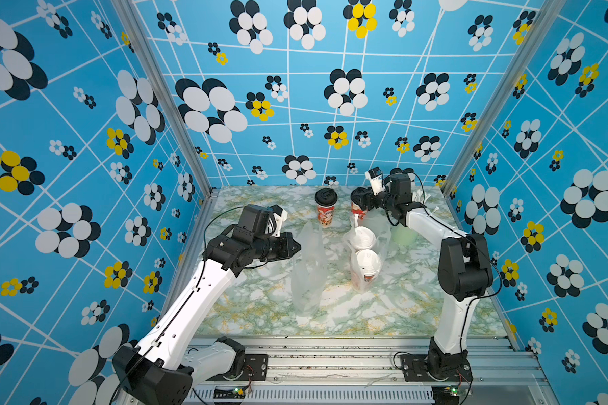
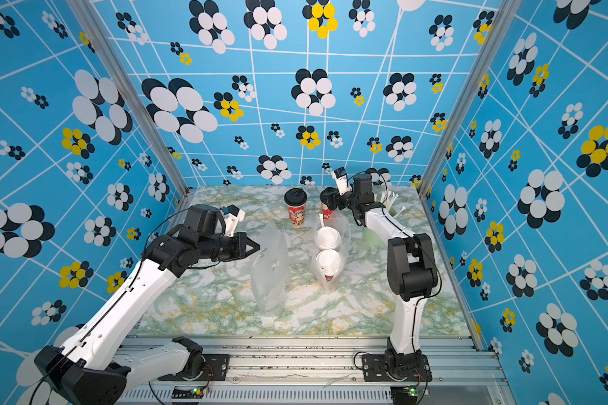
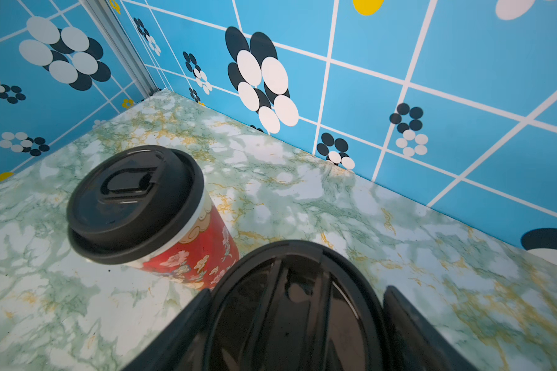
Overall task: Pack milk tea into plastic carrier bags
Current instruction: Pick up the milk tea cup at the center of the board, then place the milk tea cup in the plastic carrier bag.
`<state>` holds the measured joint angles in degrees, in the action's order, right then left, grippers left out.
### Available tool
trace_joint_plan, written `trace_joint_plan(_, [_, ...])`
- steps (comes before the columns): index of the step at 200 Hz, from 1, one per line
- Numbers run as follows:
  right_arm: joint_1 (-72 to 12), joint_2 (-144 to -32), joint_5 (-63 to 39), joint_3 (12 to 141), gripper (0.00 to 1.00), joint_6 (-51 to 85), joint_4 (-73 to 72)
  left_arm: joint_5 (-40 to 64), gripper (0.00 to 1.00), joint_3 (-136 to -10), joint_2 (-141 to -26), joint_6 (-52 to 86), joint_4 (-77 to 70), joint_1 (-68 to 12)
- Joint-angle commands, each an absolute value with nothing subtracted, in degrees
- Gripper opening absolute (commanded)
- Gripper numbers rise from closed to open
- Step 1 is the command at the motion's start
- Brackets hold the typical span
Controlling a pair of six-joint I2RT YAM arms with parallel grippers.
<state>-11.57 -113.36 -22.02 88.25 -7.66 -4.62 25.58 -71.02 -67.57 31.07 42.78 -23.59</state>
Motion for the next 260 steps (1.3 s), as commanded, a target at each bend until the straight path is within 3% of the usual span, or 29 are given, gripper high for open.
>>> trace_joint_plan(1, [-11.25,-108.98,-20.99,90.14,0.64,-5.82,-3.94,26.5,0.11,-72.87,-68.45,30.68,40.49,-23.07])
trace_joint_plan(115, [-12.86,-100.61,-10.11,101.27,0.59,2.97,18.89,28.21,0.11,-76.07,-71.88,28.98,38.17,-23.29])
trace_joint_plan(169, [-17.19,-97.31,-2.56,108.76,0.57,4.08,29.4,28.53,0.09,-74.58,-71.9,29.05,38.58,-23.47])
trace_joint_plan(260, [-26.59,-95.07,1.06,126.27,0.56,7.06,44.66,30.11,0.09,-77.65,-77.08,26.81,40.03,-23.38])
